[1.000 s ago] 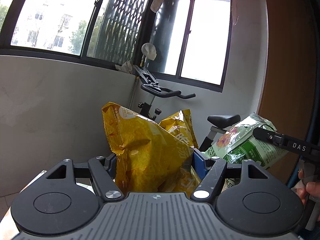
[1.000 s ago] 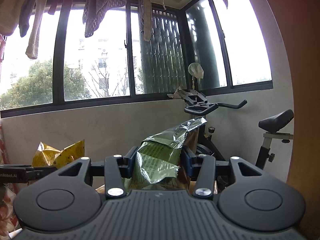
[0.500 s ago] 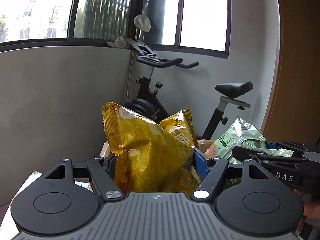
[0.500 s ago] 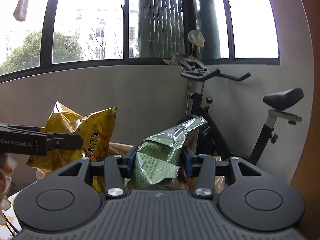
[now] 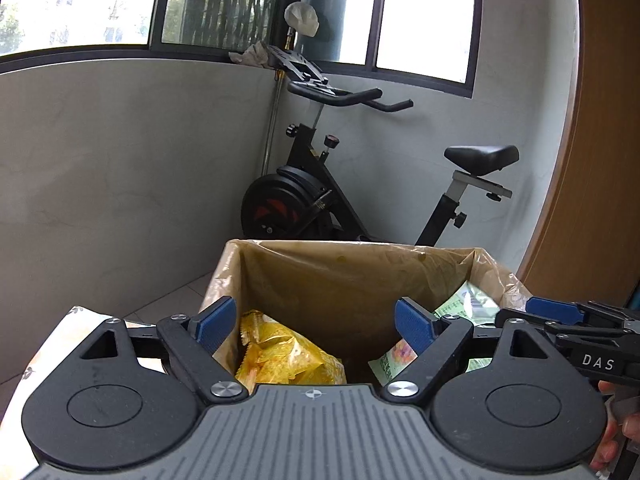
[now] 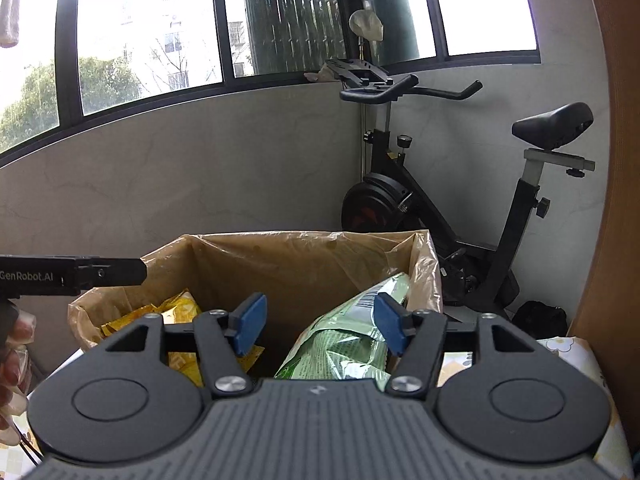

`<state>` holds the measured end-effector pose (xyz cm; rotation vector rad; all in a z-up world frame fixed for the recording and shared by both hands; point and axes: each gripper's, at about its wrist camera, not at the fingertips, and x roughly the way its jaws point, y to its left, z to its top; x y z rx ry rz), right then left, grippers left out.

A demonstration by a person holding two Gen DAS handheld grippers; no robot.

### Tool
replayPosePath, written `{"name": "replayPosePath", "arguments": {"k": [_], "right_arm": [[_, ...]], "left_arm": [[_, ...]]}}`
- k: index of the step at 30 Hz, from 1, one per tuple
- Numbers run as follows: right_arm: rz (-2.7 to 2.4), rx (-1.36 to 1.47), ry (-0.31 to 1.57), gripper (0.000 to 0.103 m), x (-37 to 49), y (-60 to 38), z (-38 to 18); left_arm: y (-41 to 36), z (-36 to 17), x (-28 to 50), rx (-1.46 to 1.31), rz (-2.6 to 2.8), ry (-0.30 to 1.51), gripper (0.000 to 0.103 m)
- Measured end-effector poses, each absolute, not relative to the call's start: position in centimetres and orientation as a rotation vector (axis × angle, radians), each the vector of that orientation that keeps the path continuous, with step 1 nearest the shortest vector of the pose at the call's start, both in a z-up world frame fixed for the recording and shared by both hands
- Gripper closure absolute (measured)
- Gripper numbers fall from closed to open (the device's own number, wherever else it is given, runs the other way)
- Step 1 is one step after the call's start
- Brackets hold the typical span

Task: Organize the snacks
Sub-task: 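Open both tools to drop the bags into the box, then withdraw, then grasp the yellow candy packet with the left tool while the right tool grasps the orange biscuit packet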

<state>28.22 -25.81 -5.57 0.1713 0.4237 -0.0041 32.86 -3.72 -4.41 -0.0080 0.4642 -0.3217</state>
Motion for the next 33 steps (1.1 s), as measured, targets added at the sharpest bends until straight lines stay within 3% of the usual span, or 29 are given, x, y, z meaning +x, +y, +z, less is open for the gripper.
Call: {"name": "replayPosePath", "arguments": {"k": [12,33], "right_arm": [[0.009,0.214,0.361,0.033,19.9,-24.5,-5.1],[-0.099,0.249,0.61,0.033,13.0,-23.3,-15.9]], "left_arm": [[2.8,-3.5,25.7,-0.045,-0.265,0.43,0.013],[7.0,-16.6,17.2,-0.059,-0.206,0.703,0.014]]}}
